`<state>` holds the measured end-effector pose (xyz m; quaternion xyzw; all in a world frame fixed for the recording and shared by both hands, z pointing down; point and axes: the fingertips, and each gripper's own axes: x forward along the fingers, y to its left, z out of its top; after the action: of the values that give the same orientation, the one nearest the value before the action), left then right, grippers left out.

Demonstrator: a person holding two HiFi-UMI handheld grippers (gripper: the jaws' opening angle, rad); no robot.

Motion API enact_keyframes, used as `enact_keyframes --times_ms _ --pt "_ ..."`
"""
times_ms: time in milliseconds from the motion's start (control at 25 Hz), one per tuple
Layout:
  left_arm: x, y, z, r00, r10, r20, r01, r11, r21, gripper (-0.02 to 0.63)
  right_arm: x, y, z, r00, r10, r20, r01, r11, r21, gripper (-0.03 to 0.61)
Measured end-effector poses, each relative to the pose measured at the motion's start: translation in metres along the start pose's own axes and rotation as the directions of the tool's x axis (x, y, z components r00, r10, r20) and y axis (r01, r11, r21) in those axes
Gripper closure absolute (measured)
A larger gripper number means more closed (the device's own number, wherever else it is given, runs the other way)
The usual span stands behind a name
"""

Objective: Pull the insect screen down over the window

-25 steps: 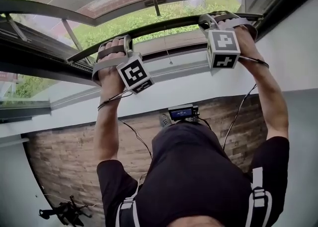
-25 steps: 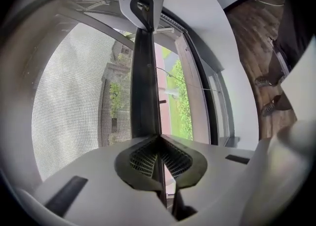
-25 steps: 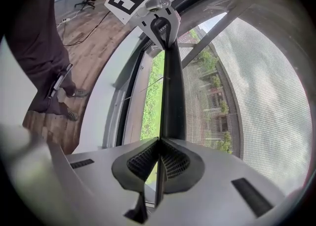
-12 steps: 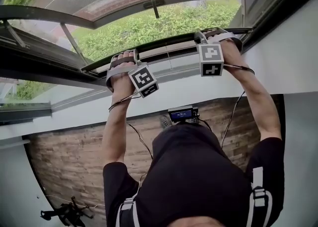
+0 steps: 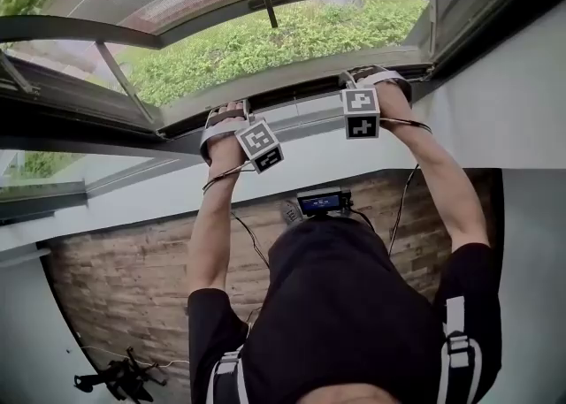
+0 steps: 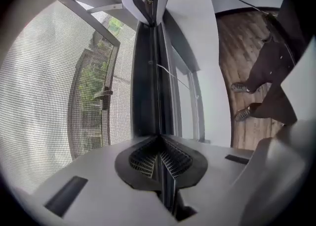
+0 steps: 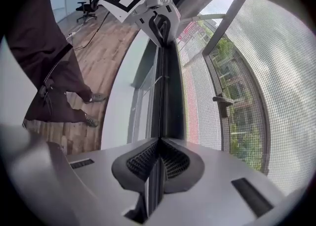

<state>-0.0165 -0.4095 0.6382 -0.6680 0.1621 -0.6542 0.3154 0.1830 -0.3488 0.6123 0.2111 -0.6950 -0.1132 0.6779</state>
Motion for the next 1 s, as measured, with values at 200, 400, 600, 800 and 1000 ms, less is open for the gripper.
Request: enact_keyframes --times_ms 200,400,600,800,1000 --pt "0.007 0.002 -0.003 1.000 0.003 -0.017 -0.003 1.000 0.018 0.597 0.006 -0.003 0.000 1.000 0.004 -0.005 -0.004 1.000 0.009 0.558" --pt "0.019 -0.011 -0.003 1.000 -0.016 -0.024 0.017 1.000 0.024 0.597 0.018 0.007 0.000 1.000 0.029 -0.006 -0.029 0.999 0.014 0.558" --pt "0.032 -0.027 -0.003 0.998 -0.052 -0.031 0.053 0.998 0.024 0.597 0.037 0.017 -0.001 0.999 0.051 -0.008 -0.051 0.999 0.018 0.558" --pt "0.034 -0.027 -0.001 0.999 -0.025 -0.023 0.025 1.000 -0.014 0.597 0.038 0.018 -0.002 0.998 0.055 0.010 -0.055 0.998 0.040 0.558" --pt "0.026 -0.035 -0.002 0.997 -0.076 -0.010 0.076 0.997 -0.028 0.598 0.047 0.021 -0.005 0.999 0.040 -0.010 -0.040 0.999 0.011 0.558"
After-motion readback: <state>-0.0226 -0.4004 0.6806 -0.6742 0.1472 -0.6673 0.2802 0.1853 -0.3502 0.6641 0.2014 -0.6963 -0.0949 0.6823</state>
